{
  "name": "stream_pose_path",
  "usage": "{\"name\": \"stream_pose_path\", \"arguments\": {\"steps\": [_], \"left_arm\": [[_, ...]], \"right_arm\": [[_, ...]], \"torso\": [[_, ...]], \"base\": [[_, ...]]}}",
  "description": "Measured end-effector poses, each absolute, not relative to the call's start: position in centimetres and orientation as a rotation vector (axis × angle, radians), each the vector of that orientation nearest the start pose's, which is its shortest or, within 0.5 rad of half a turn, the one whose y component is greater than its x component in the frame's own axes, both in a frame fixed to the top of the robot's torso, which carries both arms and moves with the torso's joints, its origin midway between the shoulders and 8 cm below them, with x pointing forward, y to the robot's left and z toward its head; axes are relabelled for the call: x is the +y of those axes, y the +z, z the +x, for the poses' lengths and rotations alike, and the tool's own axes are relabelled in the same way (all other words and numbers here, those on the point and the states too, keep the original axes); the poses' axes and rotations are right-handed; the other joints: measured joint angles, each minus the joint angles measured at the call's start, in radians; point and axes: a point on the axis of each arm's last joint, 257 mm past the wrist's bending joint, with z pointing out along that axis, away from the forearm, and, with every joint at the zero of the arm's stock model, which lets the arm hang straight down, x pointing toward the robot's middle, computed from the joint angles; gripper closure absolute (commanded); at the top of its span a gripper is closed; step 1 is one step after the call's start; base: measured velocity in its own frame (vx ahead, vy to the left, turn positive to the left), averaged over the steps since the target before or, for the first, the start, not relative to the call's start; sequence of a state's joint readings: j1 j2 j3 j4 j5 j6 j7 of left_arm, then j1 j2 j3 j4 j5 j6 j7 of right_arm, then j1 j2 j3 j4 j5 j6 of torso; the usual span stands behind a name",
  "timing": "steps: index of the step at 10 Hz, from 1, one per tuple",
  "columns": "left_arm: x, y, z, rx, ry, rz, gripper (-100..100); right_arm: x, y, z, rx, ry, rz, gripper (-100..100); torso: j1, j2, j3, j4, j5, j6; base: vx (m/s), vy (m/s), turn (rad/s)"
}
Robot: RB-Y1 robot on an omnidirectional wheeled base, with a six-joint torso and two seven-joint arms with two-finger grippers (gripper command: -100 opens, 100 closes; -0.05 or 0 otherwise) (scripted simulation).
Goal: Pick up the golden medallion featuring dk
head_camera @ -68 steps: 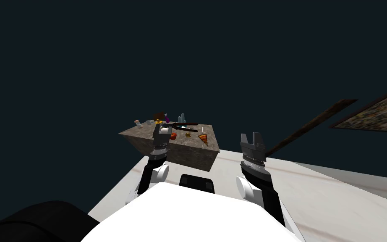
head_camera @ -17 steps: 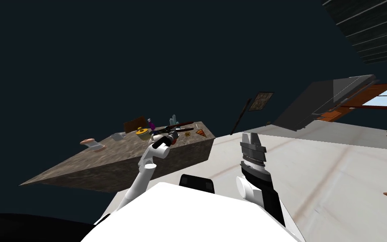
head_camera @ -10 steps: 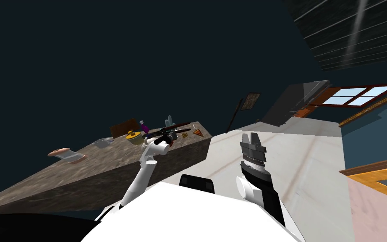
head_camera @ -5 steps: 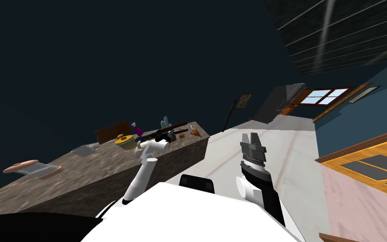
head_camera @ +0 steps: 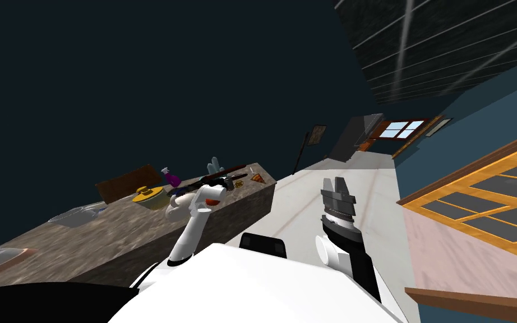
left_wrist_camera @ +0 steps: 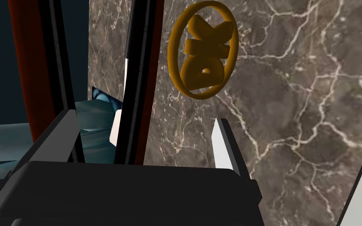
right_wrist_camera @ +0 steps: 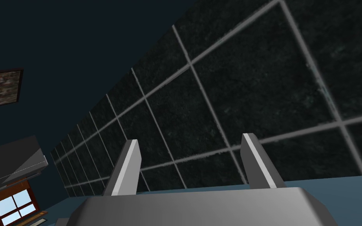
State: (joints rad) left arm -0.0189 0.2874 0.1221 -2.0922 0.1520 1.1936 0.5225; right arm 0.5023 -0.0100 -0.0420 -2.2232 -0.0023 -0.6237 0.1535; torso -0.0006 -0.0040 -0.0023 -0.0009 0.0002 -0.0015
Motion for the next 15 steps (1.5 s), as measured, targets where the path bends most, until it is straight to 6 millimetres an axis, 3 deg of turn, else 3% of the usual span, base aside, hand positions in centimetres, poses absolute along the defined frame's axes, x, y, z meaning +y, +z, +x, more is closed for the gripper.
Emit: {"name": "stream_pose_path", "arguments": {"steps": [12, 13, 14, 15], "left_arm": [[38.2, -27.5, 43.8, 1.113, -0.607, -2.356, -100], [38.3, -27.6, 43.6, 1.112, -0.602, -2.361, 0], [38.3, -27.6, 43.7, 1.112, -0.602, -2.36, -100], [38.3, -27.9, 43.9, 1.105, -0.599, -2.364, -100]], "right_arm": [[-29.1, 2.2, 33.1, 0.606, 1.131, 0.538, 0], [-29.1, 2.2, 33.1, 0.606, 1.131, 0.538, 0], [-29.1, 2.2, 33.1, 0.606, 1.131, 0.538, 0], [-29.1, 2.2, 33.1, 0.606, 1.131, 0.538, 0]], "torso": [[0.0, -0.001, 0.0, 0.0, 0.0, 0.0], [0.0, 0.001, 0.0, 0.0, 0.0, 0.0], [0.0, 0.002, 0.001, 0.0, 0.0, 0.0], [0.001, 0.003, 0.002, 0.001, 0.0, 0.0]], "base": [[0.041, 0.001, -0.129], [0.0, 0.0, 0.0], [-0.012, 0.024, -0.074], [-0.023, 0.045, -0.083]]}}
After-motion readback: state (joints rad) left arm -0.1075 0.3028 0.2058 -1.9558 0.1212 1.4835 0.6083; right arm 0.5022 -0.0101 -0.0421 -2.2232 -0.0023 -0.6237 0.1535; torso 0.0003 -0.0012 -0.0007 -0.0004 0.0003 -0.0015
